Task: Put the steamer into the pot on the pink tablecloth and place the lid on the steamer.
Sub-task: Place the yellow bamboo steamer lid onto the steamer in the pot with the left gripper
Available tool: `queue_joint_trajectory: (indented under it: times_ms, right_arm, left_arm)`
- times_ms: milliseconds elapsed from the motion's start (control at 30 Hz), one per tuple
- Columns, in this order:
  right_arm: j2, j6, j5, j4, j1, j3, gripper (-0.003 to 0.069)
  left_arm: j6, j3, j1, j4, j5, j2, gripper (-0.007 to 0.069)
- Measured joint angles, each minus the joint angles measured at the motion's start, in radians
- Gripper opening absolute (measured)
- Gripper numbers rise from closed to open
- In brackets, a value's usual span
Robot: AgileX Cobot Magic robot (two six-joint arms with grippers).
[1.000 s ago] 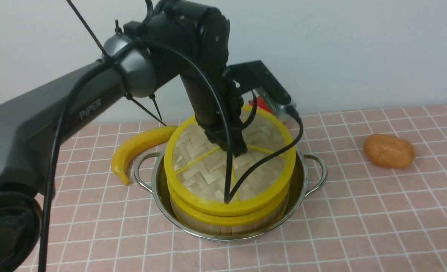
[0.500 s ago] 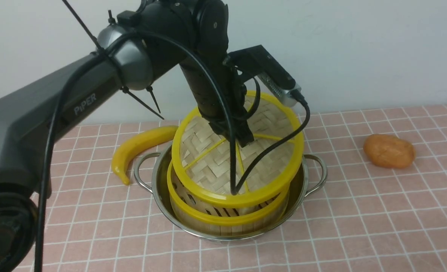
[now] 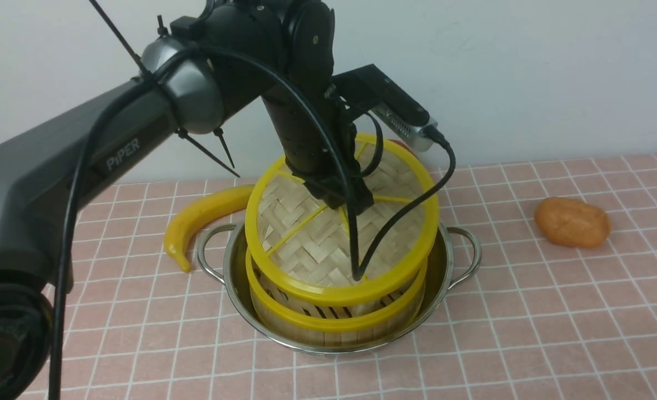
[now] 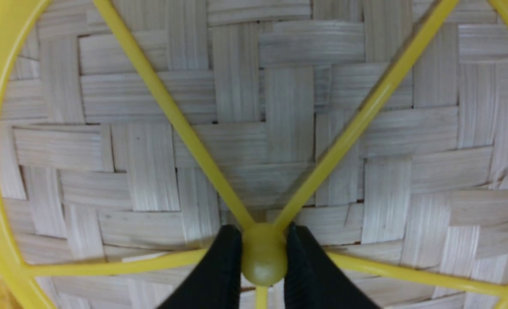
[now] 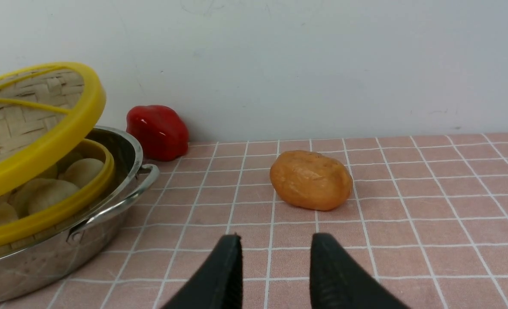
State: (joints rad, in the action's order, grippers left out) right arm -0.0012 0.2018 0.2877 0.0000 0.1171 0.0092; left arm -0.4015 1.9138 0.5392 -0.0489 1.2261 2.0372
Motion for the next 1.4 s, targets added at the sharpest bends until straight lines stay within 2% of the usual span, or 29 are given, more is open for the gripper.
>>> queue_joint_trajectory:
  times_ms: [300,1400]
  right_arm:
    - [0.000,0.000,0.000,0.000,0.000,0.000,0.0243]
    - [0.000,0.000,0.000,0.000,0.000,0.000,0.0243]
  left_arm:
    - [0.023,-0.045,0.000,0.000,0.000,-0.040,0.0117]
    - [-0.084,-0.063,0.000,-0.026,-0.001,0.012,0.0117]
